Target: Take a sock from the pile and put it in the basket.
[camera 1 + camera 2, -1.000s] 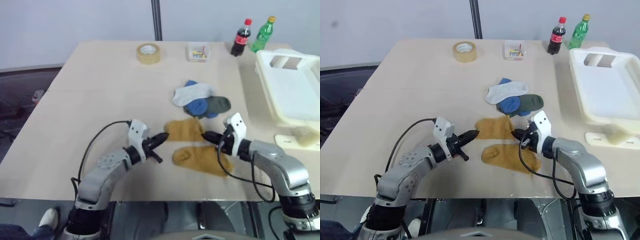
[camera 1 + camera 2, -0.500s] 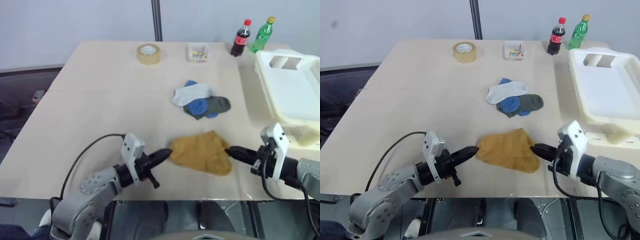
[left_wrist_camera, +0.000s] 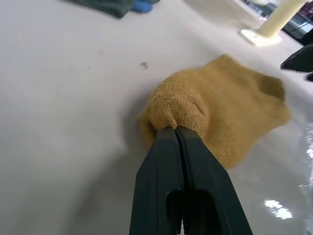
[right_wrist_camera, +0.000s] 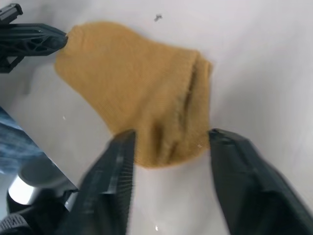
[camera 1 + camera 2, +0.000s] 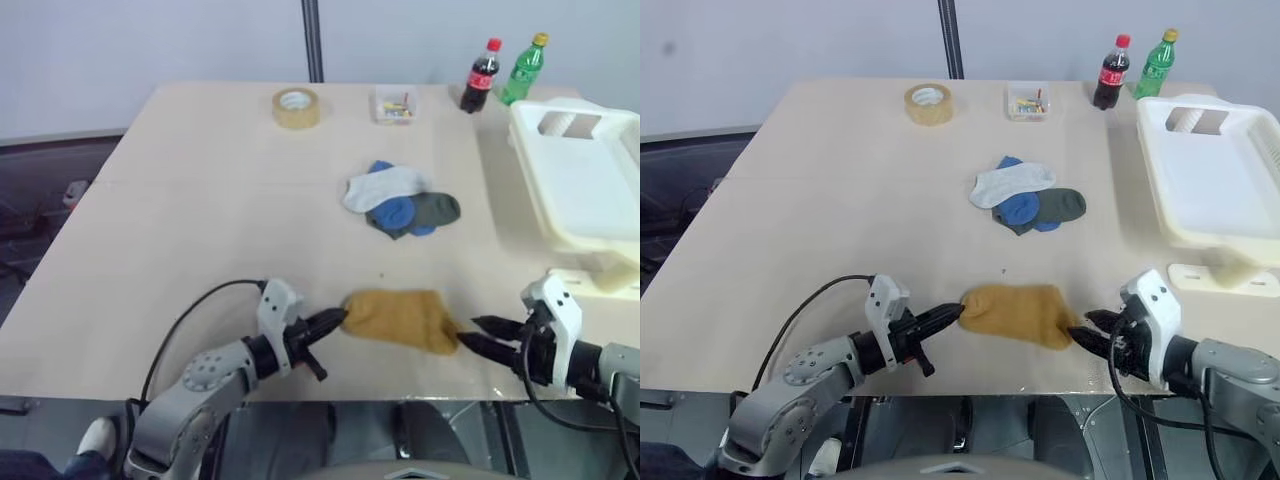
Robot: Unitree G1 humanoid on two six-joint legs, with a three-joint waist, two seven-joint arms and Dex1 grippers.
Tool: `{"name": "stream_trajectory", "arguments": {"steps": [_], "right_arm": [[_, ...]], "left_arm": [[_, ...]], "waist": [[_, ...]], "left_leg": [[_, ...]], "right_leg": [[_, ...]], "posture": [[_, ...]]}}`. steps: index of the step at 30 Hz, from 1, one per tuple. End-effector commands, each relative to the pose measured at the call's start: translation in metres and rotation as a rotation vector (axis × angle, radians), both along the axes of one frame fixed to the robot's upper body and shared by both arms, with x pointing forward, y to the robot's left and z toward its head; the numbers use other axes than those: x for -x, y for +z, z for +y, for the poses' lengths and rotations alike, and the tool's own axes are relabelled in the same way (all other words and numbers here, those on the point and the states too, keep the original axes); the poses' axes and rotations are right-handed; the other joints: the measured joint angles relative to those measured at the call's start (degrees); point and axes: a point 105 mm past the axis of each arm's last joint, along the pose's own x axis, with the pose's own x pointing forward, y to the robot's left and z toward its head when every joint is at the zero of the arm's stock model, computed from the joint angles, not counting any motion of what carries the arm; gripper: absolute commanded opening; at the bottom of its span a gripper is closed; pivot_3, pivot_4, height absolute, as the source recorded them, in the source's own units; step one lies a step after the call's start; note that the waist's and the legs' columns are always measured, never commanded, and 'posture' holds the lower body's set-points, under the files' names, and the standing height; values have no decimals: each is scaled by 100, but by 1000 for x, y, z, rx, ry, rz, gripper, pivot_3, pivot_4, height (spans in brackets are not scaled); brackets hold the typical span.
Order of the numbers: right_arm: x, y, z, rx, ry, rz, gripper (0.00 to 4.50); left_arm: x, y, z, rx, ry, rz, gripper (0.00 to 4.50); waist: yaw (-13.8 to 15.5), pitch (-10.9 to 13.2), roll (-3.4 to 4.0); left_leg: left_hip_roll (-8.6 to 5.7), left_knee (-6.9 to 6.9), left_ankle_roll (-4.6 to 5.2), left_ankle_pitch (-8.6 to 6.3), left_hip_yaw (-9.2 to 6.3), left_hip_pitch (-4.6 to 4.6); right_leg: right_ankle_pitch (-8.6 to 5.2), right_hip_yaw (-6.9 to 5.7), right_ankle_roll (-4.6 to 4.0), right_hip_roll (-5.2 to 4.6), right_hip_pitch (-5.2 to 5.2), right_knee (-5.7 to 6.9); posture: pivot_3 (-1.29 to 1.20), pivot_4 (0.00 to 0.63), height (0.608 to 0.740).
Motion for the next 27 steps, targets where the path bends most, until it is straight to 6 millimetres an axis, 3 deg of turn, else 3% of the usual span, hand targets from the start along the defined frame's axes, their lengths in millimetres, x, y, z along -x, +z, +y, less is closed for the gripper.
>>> {"name": "stream_trajectory", "arguments": {"steps": [1,5,11,14,20,21,27], "right_arm": [[-4,20,0,14,26,-155,3907],[-21,36,20,45,100,-380,3907],[-52,3,37,224,168,-476,3907],[-56,-11,45,227,193,-467,3937],[-56,-33,43,303,246,-428,3937],[-56,-36,41,319,253,-425,3937],[-59,-39,37,353,261,-435,3937]], "left_arm": [[-5,4,-1,-10,-10,-57,0],[-5,2,-2,-28,-44,-62,0],[-5,2,-8,-20,-73,-54,0],[-3,3,-12,-24,-103,-52,731],[-2,4,-13,19,-83,-30,3235],[-2,2,-12,57,-71,8,3397],[-4,-1,-3,155,-31,142,3397]], "waist": [[6,0,-1],[-40,2,-3],[-6,4,-8],[6,5,-9],[-6,4,-7],[-6,4,-7],[-4,2,-8]], "left_leg": [[0,0,0,0,0,-1],[1,1,0,0,12,6],[5,0,-1,1,10,2],[3,-1,-1,0,7,-3],[4,-3,-1,0,6,0],[4,-3,-1,0,6,2],[5,0,-1,0,-2,8]], "right_leg": [[0,0,0,0,0,0],[0,8,2,3,0,0],[0,9,1,5,-6,-2],[0,6,1,-3,-8,-2],[1,5,0,-6,-7,1],[1,6,0,-7,-6,2],[1,-2,1,-6,1,5]], "posture": [[0,150,740],[0,150,740],[0,150,740],[0,150,740],[0,150,740],[0,150,740],[0,150,740]]}}
